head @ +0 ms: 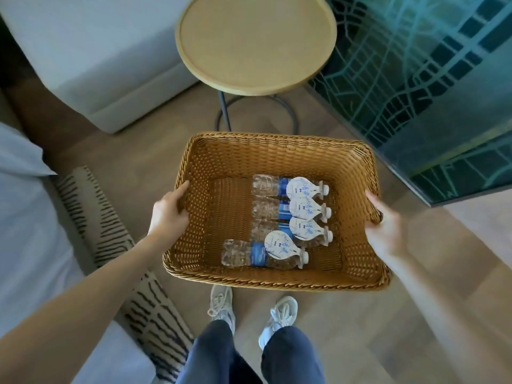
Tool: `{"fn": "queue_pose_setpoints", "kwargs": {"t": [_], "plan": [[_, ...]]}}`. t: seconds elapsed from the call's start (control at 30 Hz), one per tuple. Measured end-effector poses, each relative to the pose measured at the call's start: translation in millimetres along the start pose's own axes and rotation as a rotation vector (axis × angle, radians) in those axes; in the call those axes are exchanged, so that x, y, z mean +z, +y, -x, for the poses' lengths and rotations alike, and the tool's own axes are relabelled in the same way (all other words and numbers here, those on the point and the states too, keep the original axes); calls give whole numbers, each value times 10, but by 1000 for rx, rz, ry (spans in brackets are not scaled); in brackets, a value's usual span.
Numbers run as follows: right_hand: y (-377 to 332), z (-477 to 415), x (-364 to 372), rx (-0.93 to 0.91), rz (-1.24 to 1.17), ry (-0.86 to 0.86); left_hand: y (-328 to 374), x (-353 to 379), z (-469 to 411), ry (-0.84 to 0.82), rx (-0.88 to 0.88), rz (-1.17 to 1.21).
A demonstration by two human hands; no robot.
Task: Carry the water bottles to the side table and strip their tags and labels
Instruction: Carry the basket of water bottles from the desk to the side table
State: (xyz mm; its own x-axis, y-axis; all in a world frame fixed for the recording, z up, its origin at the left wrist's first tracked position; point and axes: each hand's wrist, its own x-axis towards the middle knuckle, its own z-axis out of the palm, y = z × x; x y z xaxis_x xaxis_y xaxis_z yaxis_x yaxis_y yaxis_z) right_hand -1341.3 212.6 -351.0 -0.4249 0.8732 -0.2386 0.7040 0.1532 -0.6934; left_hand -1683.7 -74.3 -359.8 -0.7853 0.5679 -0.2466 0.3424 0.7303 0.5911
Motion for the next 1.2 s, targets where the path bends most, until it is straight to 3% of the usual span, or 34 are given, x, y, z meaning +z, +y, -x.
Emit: {"fn": "queue_pose_setpoints", "kwargs": {"t": [0.47,0.67,1.2], "plan": [[2255,-1314,2418,-70,70,22,-1924,2491,-1344,-29,20,16],[2898,-1816,3188,-68,114,47,-2466,3271,-1814,-11,68,0],[3149,-2226,3502,-92,90,122,-2581,3597,-2180,69,145,3]]}}
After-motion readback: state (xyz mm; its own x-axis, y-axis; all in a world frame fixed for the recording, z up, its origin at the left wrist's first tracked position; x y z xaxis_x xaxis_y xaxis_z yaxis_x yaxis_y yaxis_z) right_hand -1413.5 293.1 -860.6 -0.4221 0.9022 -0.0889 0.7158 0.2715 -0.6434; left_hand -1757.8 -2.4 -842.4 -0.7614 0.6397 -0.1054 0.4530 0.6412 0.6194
